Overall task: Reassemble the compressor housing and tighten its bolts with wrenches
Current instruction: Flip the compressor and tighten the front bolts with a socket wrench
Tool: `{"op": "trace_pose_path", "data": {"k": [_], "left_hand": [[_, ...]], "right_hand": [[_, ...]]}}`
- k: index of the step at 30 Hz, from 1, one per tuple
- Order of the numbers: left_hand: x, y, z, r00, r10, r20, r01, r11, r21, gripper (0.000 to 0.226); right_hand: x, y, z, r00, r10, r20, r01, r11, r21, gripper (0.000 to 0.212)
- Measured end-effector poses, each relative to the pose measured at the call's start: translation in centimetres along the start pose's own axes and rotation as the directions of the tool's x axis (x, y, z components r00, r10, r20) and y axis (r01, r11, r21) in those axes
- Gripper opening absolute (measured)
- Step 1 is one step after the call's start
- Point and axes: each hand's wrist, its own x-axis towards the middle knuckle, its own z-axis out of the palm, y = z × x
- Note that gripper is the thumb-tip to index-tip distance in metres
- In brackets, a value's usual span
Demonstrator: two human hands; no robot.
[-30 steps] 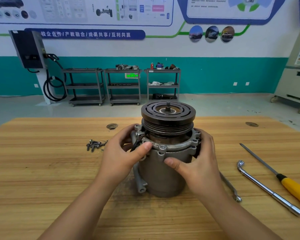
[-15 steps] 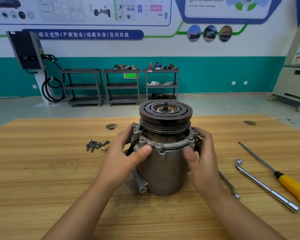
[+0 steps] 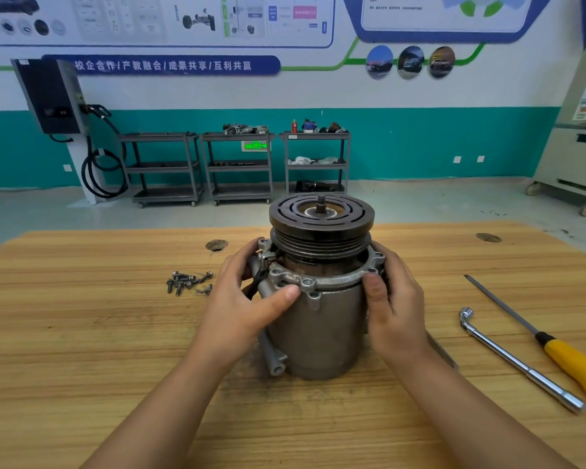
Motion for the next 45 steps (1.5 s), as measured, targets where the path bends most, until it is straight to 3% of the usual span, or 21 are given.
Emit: {"op": "trace_pose_path", "data": {"k": [7, 18, 25, 30, 35, 39, 45], "left_hand": [[-0.1, 0.5, 0.1, 1.000, 0.007, -0.010, -0.008, 1.000, -0.029, 0.087], [-0.7, 0.8, 0.6, 0.997, 0.051, -0.060, -0.055, 0.996, -0.076, 0.058], [-0.6, 0.5, 0.5, 0.997, 0.061, -0.050, -0.064, 0.995, -0.078, 0.070], [-0.5, 0.1, 0.4, 0.996, 0.085, -0.030, -0.086, 0.996, -0.036, 0.095], [-0.5, 0.4, 0.6, 0.993, 0.107, -0.047, -0.108, 0.994, -0.023, 0.089], [-0.3, 0.6, 0.7, 0.993, 0.108, -0.052, -0.107, 0.994, 0.026, 0.084], [0.2, 0.8, 0.0, 0.976, 0.212, -0.052, -0.191, 0.945, 0.265, 0.081]], "right_hand": [[0.1, 0.5, 0.3, 0.998, -0.061, -0.034, 0.059, 0.997, -0.045, 0.073], [0.3, 0.3, 0.4, 0.996, -0.053, -0.071, 0.053, 0.999, 0.000, 0.052], [0.1, 0.0, 0.5, 0.997, 0.015, -0.079, -0.015, 1.000, 0.007, 0.040], [-0.7, -0.5, 0.3, 0.996, 0.091, -0.001, -0.091, 0.993, 0.074, 0.065], [-0.8, -1.4, 0.4, 0.990, 0.130, 0.060, -0.135, 0.987, 0.088, 0.094], [-0.7, -1.8, 0.3, 0.986, 0.147, 0.082, -0.153, 0.986, 0.065, 0.095], [-0.7, -1.6, 0.3, 0.985, 0.162, 0.063, -0.166, 0.985, 0.051, 0.091]]}}
